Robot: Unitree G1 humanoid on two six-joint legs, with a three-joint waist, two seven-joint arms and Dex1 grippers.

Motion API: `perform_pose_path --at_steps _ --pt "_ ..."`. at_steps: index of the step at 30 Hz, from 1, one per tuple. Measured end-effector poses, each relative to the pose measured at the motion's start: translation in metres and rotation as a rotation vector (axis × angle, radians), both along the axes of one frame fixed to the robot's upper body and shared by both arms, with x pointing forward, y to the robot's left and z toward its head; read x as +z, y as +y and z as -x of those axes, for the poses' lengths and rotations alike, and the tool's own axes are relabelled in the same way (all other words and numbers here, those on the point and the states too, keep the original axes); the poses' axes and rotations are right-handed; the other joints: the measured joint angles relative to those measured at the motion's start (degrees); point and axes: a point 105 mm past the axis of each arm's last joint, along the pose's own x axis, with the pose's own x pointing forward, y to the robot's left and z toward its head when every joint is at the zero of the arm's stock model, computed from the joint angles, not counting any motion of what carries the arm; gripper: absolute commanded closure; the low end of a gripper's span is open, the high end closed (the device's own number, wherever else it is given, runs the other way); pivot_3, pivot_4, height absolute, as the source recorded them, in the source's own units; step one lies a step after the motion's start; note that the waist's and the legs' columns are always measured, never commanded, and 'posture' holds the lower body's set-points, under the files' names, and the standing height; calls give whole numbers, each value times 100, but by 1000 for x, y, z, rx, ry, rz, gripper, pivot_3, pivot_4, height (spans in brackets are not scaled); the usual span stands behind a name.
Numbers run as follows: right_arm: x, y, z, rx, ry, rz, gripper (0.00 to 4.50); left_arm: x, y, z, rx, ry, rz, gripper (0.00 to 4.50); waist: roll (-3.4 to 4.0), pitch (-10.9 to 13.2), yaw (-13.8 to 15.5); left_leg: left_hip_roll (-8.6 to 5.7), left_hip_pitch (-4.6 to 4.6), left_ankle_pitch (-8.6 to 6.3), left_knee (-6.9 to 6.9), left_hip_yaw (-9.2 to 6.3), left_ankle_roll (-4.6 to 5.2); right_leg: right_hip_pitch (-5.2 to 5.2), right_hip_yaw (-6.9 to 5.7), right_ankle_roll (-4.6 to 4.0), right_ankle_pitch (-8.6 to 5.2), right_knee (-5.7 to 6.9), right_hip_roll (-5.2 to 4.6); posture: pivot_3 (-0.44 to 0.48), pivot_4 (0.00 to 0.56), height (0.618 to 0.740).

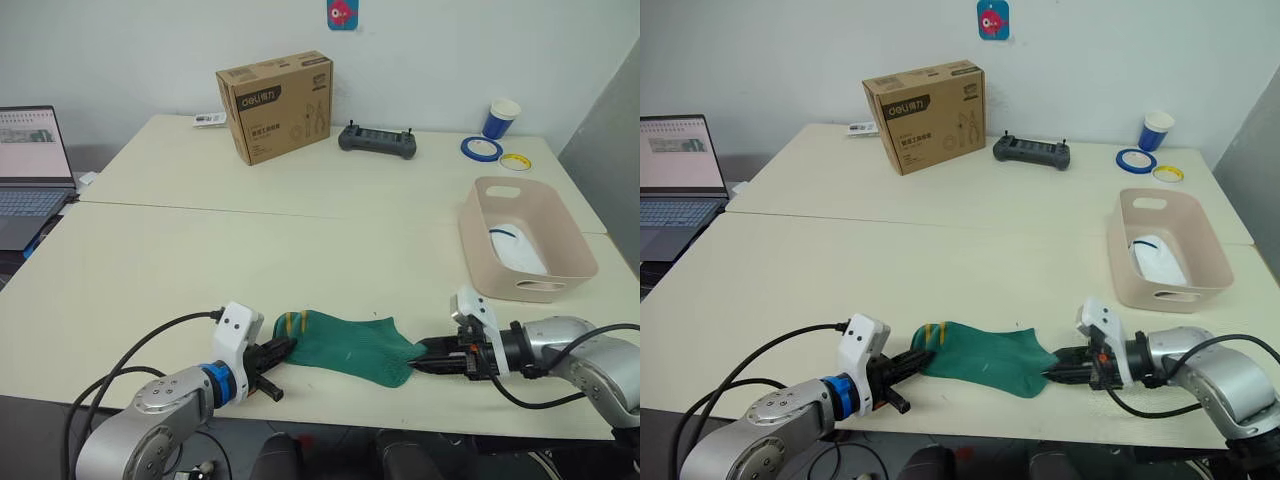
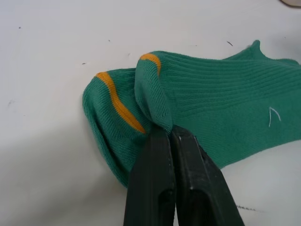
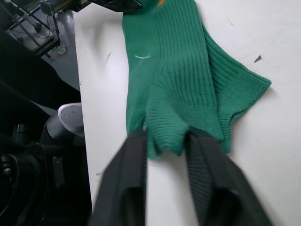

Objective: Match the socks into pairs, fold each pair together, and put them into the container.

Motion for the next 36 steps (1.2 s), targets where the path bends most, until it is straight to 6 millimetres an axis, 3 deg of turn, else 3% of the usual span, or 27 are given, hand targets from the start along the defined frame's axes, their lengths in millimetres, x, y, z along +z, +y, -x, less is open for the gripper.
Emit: perform_pose_path --at_steps 1,5,8,10,13,18,23,26,28,29,32,36 --pt "0 0 1 3 5 -6 1847 0 0 2 -13 7 4 3021 0 0 -1 0 0 0 0 0 0 0 0 0 0 0 0 0 150 740" --pt "8 -3 4 20 35 -34 1814 3 7 6 -49 26 2 1814 -1 1 -2 1 0 0 1 -1 0 0 -1 0 0 0 0 0 150 740" --pt "24 -5 -7 0 6 -79 1814 13 26 4 -114 47 -10 1814 -3 2 -4 3 5 0 1 -4 0 -5 -6 -2 0 5 2 0 150 740" --pt "33 -8 -22 -44 -40 -94 1814 27 48 -9 -132 5 -57 1814 -4 5 -16 4 6 0 1 -4 0 -38 -7 -13 6 5 4 0 150 740" --pt "31 -8 -38 -95 -92 -82 1814 39 57 -26 -161 -90 -81 1814 -2 4 -20 -1 -3 0 -1 15 -1 -40 -1 -13 4 -5 -8 0 150 740" --pt "14 10 -46 -50 -144 -14 1814 31 40 -54 -260 -174 -102 1814 -3 4 21 -2 -41 0 -3 12 0 -41 -5 26 21 -4 -7 0 150 740" --pt "5 17 -45 18 -201 48 1814 26 11 -61 -394 -238 -116 1814 -3 4 58 2 -81 0 -7 7 0 -89 -6 16 26 8 2 0 150 740" --pt "1 17 -42 48 -226 75 2384 22 -1 -60 -459 -251 -135 1789 -3 4 58 5 -83 0 -6 2 0 -90 -7 15 27 9 7 0 150 740" --pt "-4 17 -37 82 -236 98 2998 20 -6 -57 -504 -255 -148 1789 -2 4 72 5 -83 0 -6 1 0 -89 -8 18 25 10 8 0 150 740" --pt "-6 16 -33 104 -236 107 2998 18 -8 -56 -524 -257 -157 1789 -2 4 77 5 -83 0 -6 2 0 -89 -7 18 25 10 8 0 150 740" --pt "-9 21 -24 145 -234 107 3020 13 -5 -57 -543 -255 -190 2319 -2 4 71 6 -83 0 2 2 1 -88 -7 26 24 13 9 0 150 740" --pt "-9 24 -24 150 -253 113 3020 12 -6 -57 -559 -264 -197 3567 -2 4 84 5 -83 1 13 3 1 -86 -4 43 29 13 7 0 150 740"
